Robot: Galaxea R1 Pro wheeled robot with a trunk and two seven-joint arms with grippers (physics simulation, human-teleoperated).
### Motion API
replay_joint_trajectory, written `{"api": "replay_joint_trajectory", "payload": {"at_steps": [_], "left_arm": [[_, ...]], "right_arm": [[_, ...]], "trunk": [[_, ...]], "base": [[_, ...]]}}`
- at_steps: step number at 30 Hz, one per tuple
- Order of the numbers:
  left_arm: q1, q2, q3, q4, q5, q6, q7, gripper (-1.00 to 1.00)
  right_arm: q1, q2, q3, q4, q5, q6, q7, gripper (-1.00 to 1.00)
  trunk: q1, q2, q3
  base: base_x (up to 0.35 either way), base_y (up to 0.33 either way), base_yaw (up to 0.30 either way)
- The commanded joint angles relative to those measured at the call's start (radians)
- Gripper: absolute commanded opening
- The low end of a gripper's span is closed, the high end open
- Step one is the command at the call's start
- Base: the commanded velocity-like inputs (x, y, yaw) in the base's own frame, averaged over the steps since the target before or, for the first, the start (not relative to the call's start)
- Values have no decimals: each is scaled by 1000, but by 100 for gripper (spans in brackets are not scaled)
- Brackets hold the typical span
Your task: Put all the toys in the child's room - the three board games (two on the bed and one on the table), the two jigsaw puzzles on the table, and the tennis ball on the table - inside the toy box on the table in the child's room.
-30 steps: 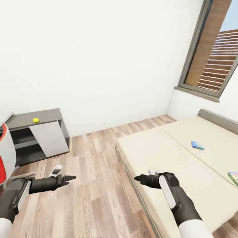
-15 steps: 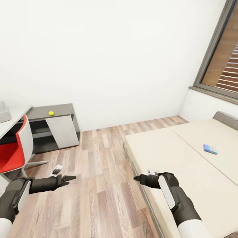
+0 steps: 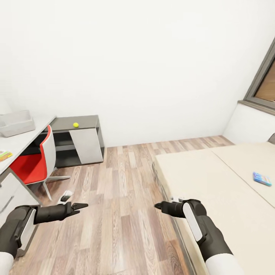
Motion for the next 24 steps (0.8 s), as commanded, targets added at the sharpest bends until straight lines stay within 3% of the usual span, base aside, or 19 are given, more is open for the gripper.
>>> {"api": "replay_joint_trajectory", "payload": {"at_steps": [1, 6, 15, 20, 24], "left_arm": [[-1, 0, 1, 0, 1, 9, -2, 100], [-1, -1, 1, 0, 2, 9, -4, 100], [-1, -3, 1, 0, 1, 9, -1, 100], [-1, -3, 0, 0, 0, 9, 0, 100], [-1, -3, -1, 0, -1, 9, -1, 100]], "right_arm": [[-1, 0, 0, -1, 2, 4, 2, 100], [0, -1, 0, -3, 2, 2, 3, 100], [1, -1, 0, -7, 2, 0, 3, 100], [1, -1, 4, -8, 3, 0, 3, 100], [1, -1, 29, -8, 3, -1, 2, 100]], "trunk": [[1, -2, -3], [1, -2, -8], [1, -2, -10], [1, -2, -10], [1, -2, -10]], "base": [[99, 0, 226], [105, 0, 204], [13, -9, 32], [1, -190, 104], [0, -239, 243]]}}
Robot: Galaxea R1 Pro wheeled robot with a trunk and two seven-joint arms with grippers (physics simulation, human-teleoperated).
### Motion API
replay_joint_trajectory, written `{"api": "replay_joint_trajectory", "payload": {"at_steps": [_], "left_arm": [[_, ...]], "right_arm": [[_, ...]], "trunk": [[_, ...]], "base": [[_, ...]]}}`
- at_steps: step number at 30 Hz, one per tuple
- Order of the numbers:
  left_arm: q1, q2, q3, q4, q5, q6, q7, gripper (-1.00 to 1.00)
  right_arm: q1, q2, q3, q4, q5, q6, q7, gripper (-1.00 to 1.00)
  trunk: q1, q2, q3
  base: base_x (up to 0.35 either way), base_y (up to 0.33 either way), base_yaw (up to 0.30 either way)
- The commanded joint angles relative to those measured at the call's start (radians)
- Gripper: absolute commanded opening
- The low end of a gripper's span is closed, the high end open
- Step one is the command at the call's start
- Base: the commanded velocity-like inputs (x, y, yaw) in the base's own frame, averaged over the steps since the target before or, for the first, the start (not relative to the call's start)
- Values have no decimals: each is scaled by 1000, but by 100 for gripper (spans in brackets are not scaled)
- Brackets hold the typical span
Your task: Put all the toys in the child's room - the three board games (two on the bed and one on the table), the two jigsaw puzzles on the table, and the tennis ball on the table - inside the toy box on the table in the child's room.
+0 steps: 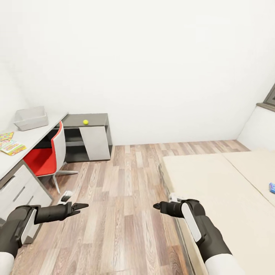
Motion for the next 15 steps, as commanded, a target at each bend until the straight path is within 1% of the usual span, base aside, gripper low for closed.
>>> {"api": "replay_joint_trajectory", "payload": {"at_steps": [1, 6, 15], "left_arm": [[-1, 0, 1, 0, 1, 9, -4, 100], [-1, 0, 2, 0, 3, 9, -7, 100], [-1, 0, 2, 0, 2, 9, -6, 100]], "right_arm": [[-1, 0, 5, -1, 3, 4, 2, 100], [-1, 0, 13, 0, 3, -7, 2, 100], [-1, 0, 15, 2, 3, -12, 2, 100]], "trunk": [[1, -2, -2], [1, -2, -2], [1, -2, -2]], "base": [[0, -114, 273], [0, -52, 281], [0, -6, 286]]}}
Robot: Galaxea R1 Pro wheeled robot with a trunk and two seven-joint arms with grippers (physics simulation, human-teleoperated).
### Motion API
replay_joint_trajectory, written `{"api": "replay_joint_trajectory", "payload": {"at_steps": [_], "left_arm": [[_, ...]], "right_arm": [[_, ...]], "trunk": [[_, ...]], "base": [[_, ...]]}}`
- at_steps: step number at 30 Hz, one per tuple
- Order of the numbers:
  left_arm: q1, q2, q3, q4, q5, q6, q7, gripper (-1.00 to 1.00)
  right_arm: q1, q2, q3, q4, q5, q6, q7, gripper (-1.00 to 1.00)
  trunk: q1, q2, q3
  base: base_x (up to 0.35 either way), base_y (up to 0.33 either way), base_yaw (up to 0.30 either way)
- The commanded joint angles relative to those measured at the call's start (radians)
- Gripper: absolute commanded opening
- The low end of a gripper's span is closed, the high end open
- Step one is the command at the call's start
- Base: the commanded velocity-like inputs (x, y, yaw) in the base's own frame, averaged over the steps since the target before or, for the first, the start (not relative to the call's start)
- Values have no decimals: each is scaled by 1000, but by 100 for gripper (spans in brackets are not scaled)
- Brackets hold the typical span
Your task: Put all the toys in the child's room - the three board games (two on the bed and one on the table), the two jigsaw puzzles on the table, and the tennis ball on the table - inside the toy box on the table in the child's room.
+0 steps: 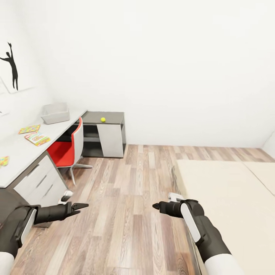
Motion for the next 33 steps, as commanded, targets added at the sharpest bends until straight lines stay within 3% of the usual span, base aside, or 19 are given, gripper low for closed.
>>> {"api": "replay_joint_trajectory", "payload": {"at_steps": [1, 13, 33], "left_arm": [[-1, 0, 1, 0, 0, 9, -2, 100], [-1, 0, 0, 0, 2, 9, 1, 100], [-1, 0, 1, 0, 4, 9, -7, 100]], "right_arm": [[-1, 0, 0, -1, 2, 4, 2, 100], [-1, 0, -2, -2, -3, 3, 4, 100], [-1, 0, -2, -1, -6, -2, 4, 100]], "trunk": [[1, -2, -2], [1, -2, -2], [1, -2, 9]], "base": [[-6, -1, 268], [-16, 0, 58], [-23, 19, -90]]}}
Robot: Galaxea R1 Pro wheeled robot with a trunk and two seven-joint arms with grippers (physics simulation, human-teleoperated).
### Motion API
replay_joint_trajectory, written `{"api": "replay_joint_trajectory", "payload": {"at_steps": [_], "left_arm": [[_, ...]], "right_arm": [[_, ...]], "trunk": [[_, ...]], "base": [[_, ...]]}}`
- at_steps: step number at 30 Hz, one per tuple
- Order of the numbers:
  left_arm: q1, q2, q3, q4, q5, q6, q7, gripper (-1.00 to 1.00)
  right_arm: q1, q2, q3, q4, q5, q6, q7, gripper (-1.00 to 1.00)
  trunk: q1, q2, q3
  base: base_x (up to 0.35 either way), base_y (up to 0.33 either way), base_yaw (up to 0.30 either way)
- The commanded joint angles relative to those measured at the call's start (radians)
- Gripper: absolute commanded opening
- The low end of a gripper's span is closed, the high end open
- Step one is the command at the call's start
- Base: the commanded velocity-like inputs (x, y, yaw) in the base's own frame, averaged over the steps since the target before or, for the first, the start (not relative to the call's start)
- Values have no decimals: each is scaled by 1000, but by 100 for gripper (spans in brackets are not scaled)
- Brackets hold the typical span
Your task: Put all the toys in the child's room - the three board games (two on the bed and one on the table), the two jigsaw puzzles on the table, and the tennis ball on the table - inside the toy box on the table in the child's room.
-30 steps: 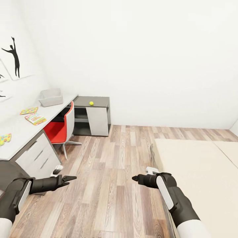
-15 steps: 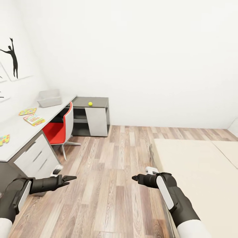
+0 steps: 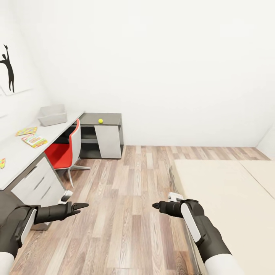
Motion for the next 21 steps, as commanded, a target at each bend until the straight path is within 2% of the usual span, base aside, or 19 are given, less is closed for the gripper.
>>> {"api": "replay_joint_trajectory", "payload": {"at_steps": [1, 21], "left_arm": [[-1, 0, 1, -1, 1, 9, -3, 100], [-1, 0, 2, 0, 1, 9, -4, 100]], "right_arm": [[-1, 0, 0, -1, 3, 4, 2, 100], [-1, 1, 1, -1, 5, -13, 2, 100]], "trunk": [[0, -2, -1], [0, -2, 0]], "base": [[-77, 1, -97], [-54, 0, -14]]}}
